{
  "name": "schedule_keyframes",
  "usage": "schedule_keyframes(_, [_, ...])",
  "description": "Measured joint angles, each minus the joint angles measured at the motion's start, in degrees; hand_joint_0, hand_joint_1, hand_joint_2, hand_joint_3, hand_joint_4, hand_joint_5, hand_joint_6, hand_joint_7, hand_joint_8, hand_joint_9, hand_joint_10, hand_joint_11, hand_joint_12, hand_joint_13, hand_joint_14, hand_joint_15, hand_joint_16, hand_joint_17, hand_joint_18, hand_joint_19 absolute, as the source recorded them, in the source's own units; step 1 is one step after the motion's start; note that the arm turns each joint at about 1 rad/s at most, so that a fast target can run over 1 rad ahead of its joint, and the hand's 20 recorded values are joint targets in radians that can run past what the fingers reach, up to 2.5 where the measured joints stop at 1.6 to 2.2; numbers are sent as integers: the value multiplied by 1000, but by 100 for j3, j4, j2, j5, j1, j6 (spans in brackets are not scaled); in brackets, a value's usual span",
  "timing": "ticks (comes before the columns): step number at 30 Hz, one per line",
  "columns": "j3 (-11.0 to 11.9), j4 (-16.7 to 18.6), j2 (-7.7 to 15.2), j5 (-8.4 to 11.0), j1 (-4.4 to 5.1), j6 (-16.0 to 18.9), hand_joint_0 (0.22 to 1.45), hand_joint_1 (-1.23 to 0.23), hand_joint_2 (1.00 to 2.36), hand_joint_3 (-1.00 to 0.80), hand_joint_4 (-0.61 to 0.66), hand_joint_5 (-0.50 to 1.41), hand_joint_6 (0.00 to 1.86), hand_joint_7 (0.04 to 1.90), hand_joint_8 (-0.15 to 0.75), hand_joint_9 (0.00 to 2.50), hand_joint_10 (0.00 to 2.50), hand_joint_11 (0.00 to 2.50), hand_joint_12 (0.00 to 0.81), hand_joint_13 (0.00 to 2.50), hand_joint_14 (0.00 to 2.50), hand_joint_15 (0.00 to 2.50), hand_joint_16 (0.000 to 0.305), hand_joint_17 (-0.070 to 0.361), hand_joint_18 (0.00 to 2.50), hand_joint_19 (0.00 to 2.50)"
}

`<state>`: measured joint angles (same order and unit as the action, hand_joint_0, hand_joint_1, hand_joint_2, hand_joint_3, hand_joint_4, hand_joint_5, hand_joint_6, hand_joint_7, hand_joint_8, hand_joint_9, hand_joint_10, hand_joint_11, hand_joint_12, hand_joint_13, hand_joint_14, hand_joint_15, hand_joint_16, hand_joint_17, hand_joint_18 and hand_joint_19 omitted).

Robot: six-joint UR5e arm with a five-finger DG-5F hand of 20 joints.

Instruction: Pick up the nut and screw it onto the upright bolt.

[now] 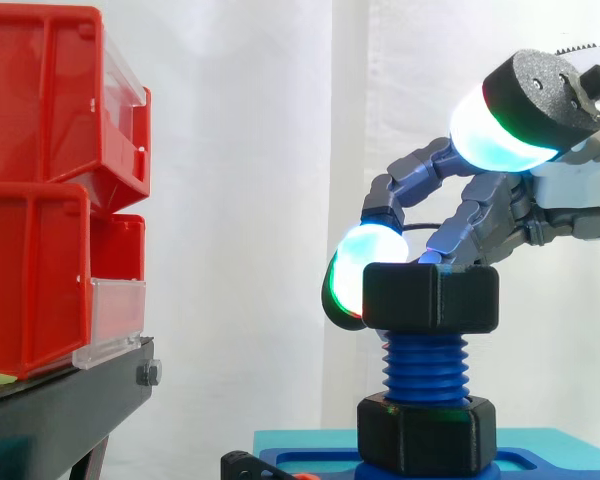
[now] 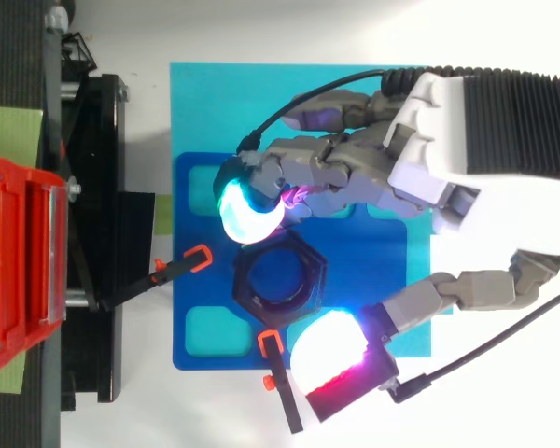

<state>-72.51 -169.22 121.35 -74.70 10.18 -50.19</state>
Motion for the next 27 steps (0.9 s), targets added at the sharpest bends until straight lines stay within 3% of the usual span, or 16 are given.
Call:
schedule_keyframes(14, [2, -14, -6, -169, -90, -64, 488, -449, 1000, -500, 178, 32, 504, 1130, 282, 1440, 9, 218, 315, 940, 4, 98, 36, 82, 479, 63])
schedule_keyframes(27, [2, -304, -30, -209, -226, -271, 501, -456, 1000, -500, 80, 87, 503, 1279, 246, 1712, 10, 251, 271, 1120, 5, 123, 31, 71, 631, 108])
